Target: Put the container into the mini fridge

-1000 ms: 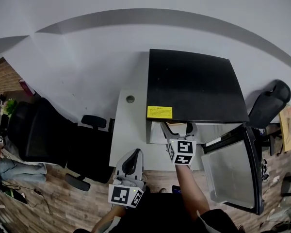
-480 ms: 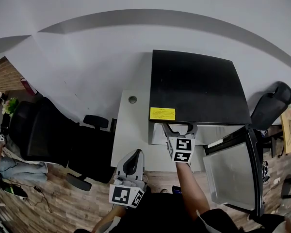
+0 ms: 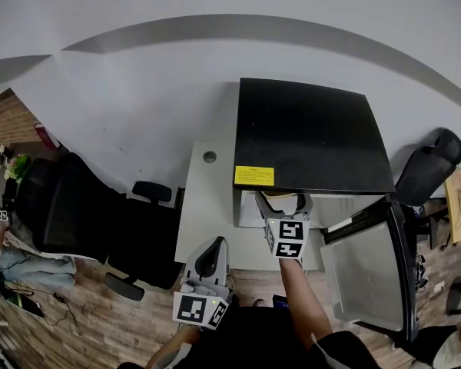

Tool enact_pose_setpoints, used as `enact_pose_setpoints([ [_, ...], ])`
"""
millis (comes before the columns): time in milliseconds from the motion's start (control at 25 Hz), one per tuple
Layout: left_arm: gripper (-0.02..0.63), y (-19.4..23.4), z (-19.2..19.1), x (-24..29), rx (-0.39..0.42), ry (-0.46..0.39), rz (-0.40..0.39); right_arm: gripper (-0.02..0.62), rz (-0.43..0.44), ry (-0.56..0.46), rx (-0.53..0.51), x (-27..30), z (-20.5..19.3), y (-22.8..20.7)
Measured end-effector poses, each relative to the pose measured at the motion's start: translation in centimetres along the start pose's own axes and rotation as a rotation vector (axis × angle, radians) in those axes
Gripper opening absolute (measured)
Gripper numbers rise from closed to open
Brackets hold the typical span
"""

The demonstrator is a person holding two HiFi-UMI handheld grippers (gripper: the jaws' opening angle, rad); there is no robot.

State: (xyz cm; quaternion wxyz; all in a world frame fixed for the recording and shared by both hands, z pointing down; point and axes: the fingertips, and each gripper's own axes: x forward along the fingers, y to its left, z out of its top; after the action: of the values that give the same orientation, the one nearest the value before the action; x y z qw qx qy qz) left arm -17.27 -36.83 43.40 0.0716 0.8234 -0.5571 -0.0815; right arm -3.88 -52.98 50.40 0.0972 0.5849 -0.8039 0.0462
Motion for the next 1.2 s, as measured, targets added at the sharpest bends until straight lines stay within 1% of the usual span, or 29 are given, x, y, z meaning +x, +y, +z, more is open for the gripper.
enact_pose_setpoints([
  [240, 0.009, -0.8, 0.1, -0.9, 0.004, -0.004, 0.009, 0.48, 0.014, 0.021, 0.007, -0.6, -0.3, -0.2],
  [480, 0.009, -0.9, 0.4, -1.9, 0.008, -0.011, 0.035, 0.48, 0.022, 0.082, -0.012, -0.2, -1.5, 0.0],
  [760, 0.009, -0.8, 0.2, -2.4, 0.013, -0.014, 0.046, 0.48, 0.023, 0.076, -0.002, -0.7, -1.9, 0.1],
  [920, 0.009, -1.1, 0.3, -2.5, 0.015, -0.009, 0.044, 0.48, 0.018, 0.068, 0.0, -2.1, -2.2, 0.0],
  [1000, 0.009, -1.5, 0.3, -2.5, 0.02, -0.008, 0.039, 0.479, 0.035, 0.065, 0.0, -3.3, -2.4, 0.2],
  [1200, 0.009, -3.9, 0.0, -2.5, 0.028, -0.005, 0.018, 0.476, 0.124, 0.03, -0.013, -8.2, -2.7, 0.9],
])
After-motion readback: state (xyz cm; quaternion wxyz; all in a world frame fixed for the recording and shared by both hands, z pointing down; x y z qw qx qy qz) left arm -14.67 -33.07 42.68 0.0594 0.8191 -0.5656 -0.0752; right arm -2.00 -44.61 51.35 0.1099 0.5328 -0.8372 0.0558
